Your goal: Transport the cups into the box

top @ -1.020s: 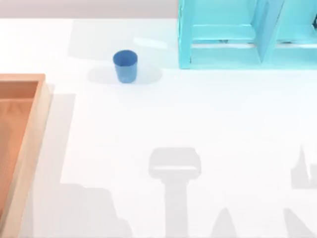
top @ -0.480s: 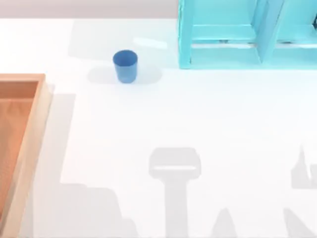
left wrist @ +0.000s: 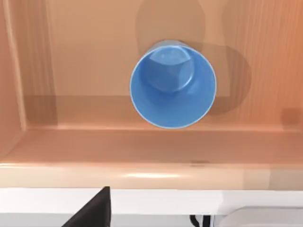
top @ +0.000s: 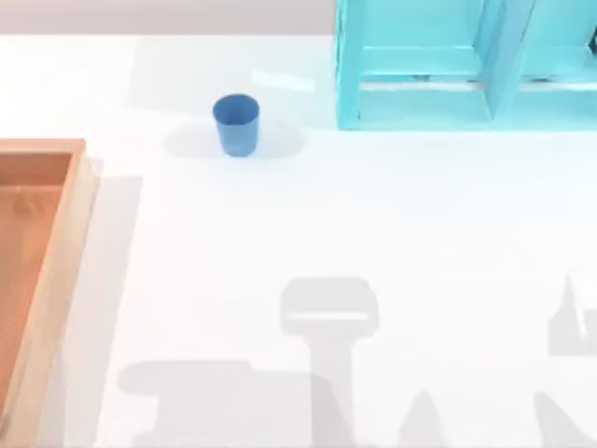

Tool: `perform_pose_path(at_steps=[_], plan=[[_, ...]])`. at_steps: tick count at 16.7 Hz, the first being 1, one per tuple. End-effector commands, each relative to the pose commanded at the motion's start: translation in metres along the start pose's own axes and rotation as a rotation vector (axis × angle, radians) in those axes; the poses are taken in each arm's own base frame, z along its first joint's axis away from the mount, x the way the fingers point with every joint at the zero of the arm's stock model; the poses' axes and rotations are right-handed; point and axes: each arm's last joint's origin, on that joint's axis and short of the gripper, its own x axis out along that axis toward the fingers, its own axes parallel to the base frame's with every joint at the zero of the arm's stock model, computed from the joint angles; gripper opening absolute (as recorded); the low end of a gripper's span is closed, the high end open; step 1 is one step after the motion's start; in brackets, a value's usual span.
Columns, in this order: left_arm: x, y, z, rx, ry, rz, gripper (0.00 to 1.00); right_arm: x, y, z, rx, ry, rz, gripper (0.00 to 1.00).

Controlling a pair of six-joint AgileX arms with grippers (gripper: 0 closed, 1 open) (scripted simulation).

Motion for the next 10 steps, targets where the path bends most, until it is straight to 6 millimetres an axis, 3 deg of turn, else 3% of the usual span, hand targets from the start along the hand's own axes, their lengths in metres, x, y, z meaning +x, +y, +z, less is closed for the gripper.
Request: perform_pose_path(at_steps=[7,10], plan=[[-0.007,0.000,-0.001,-0.002,0.001,0.002,1.00,0.000,0.000,0.000,0.000,0.000,0.000,1.00],[-0.009,-0.004,0.019,-0.001,-0.004,0.007,1.00,0.000,0.000,0.000,0.000,0.000,0.000,1.00]])
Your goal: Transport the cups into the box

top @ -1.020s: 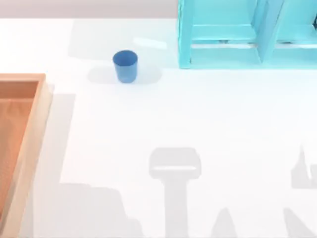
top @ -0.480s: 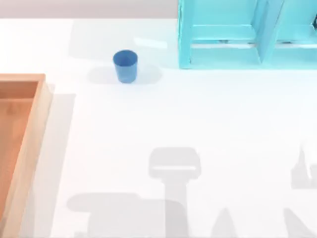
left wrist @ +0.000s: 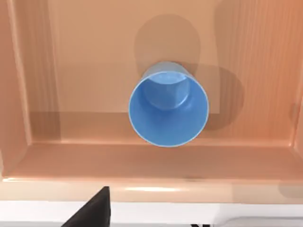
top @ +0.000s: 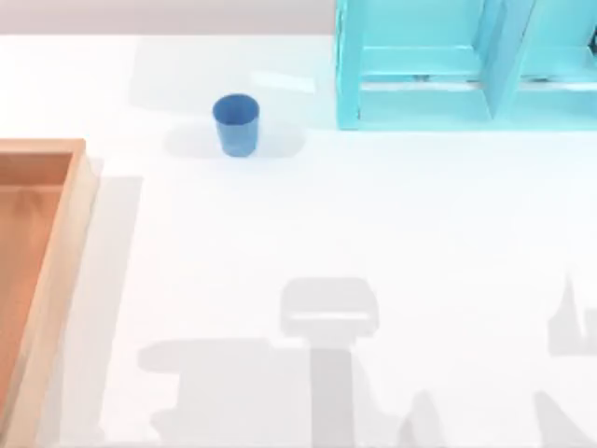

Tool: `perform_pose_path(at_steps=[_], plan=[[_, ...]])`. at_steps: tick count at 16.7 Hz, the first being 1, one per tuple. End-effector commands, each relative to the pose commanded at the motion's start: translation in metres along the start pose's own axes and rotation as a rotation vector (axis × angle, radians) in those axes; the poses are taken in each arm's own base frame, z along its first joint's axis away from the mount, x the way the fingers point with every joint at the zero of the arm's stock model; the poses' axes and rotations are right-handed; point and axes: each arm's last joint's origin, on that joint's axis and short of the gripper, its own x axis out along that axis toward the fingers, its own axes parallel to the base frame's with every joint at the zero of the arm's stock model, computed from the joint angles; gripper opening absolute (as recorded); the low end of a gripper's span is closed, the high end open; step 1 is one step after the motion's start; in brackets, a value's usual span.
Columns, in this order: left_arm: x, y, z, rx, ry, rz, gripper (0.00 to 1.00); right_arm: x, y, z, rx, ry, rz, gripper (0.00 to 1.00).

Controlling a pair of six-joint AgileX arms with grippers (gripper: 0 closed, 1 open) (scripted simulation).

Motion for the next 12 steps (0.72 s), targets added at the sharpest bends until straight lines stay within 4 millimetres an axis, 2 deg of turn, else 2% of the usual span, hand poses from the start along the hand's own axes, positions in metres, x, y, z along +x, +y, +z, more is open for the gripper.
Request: perform_pose_path(at_steps=[3,6,9,12], plan=[[-0.001,-0.012,0.048,-0.002,-0.016,0.011,1.00,0.000,0.000,0.000,0.000,0.000,0.000,1.00],[0.006,-0.042,0.118,-0.005,-0.066,0.024,1.00,0.000,0.000,0.000,0.000,0.000,0.000,1.00],[0.023,-0.096,0.184,-0.006,-0.156,0.023,1.00,0.000,0.000,0.000,0.000,0.000,0.000,1.00],[0.055,-0.161,0.226,-0.005,-0.218,0.006,1.00,0.000,0.000,0.000,0.000,0.000,0.000,1.00]])
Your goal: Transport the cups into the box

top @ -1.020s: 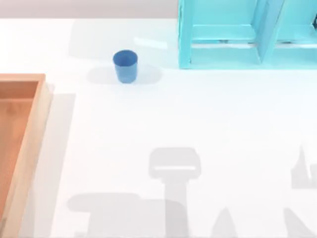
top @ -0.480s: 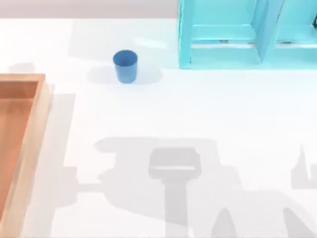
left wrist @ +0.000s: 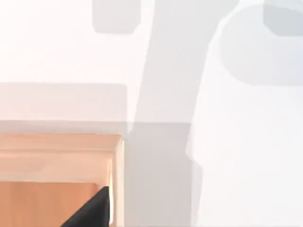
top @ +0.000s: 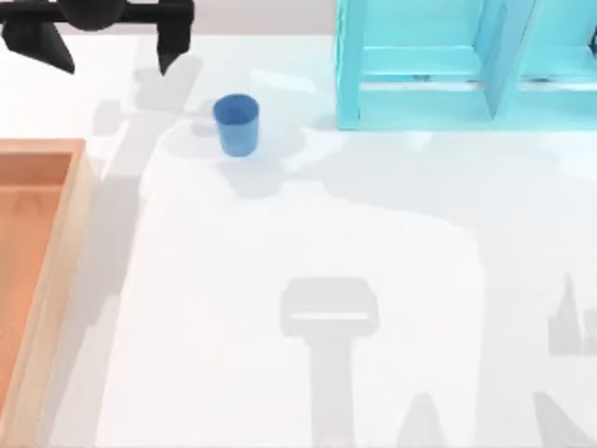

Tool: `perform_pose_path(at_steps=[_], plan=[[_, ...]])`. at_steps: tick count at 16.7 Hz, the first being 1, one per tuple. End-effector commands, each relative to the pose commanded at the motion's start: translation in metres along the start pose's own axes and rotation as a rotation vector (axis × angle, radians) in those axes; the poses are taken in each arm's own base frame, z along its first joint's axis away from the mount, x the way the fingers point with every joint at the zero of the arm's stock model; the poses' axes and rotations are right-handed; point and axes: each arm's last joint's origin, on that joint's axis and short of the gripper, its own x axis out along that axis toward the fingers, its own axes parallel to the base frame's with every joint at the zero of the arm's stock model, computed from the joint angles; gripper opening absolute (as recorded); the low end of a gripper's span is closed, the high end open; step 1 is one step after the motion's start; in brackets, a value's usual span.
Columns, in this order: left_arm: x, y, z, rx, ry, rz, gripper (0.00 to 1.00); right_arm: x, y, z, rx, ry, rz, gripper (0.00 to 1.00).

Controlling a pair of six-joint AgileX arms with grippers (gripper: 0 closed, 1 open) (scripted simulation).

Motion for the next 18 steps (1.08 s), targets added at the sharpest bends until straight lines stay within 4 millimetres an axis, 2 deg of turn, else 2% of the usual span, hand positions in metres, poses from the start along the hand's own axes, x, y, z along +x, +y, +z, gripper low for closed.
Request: perform_pose_path(at_steps=[3,5,12,14,18], plan=[[0.031,-0.054,0.010,0.000,-0.033,-0.018,1.00,0.000,0.000,0.000,0.000,0.000,0.000,1.00],[0.041,-0.074,0.010,0.001,-0.044,-0.025,1.00,0.000,0.000,0.000,0.000,0.000,0.000,1.00],[0.048,-0.076,0.010,0.000,-0.042,-0.026,1.00,0.000,0.000,0.000,0.000,0.000,0.000,1.00],[0.064,-0.078,0.012,0.001,-0.045,-0.027,1.00,0.000,0.000,0.000,0.000,0.000,0.000,1.00],[0.112,-0.080,0.015,0.001,-0.045,-0.027,1.00,0.000,0.000,0.000,0.000,0.000,0.000,1.00]])
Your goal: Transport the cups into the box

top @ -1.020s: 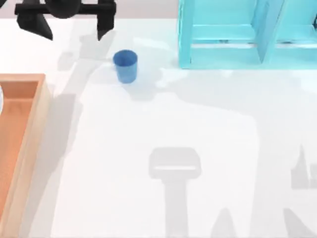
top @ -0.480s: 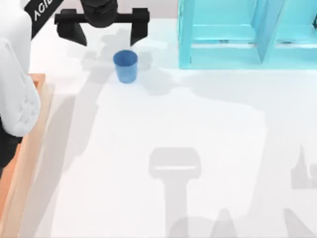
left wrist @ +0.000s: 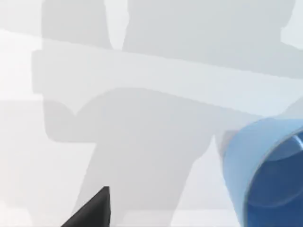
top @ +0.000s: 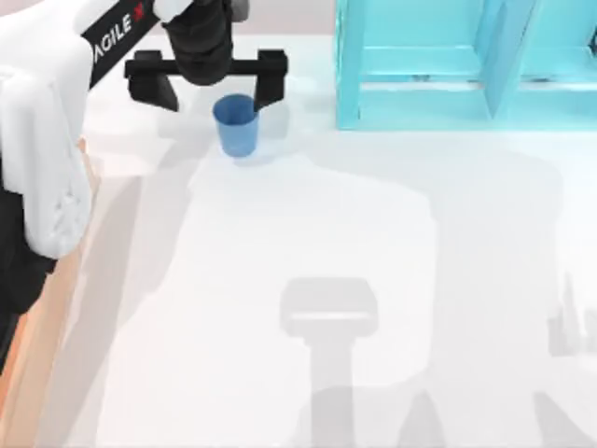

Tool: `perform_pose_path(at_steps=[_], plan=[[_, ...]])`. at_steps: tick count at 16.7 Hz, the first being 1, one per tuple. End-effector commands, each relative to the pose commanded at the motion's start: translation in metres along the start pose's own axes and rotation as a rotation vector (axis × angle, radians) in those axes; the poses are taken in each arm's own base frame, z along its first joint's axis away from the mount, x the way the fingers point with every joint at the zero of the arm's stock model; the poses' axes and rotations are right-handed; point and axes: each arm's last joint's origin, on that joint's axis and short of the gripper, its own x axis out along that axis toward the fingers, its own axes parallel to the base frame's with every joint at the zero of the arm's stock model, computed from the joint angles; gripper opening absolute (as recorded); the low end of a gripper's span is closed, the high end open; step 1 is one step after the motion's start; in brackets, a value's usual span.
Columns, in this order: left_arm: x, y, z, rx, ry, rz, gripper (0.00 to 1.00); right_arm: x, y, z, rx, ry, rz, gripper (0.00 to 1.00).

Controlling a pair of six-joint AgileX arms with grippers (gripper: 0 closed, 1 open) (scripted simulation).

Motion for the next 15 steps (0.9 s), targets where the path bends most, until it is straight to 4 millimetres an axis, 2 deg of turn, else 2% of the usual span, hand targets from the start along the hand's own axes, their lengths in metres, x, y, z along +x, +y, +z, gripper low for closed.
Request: perform_pose_path(at_steps=[3,7,15], plan=[[0.027,0.000,-0.002,0.000,0.000,0.000,1.00,0.000,0.000,0.000,0.000,0.000,0.000,1.00],[0.030,0.001,-0.002,0.000,0.000,0.000,1.00,0.000,0.000,0.000,0.000,0.000,0.000,1.00],[0.030,0.001,-0.002,0.000,0.000,0.000,0.40,0.000,0.000,0.000,0.000,0.000,0.000,1.00]])
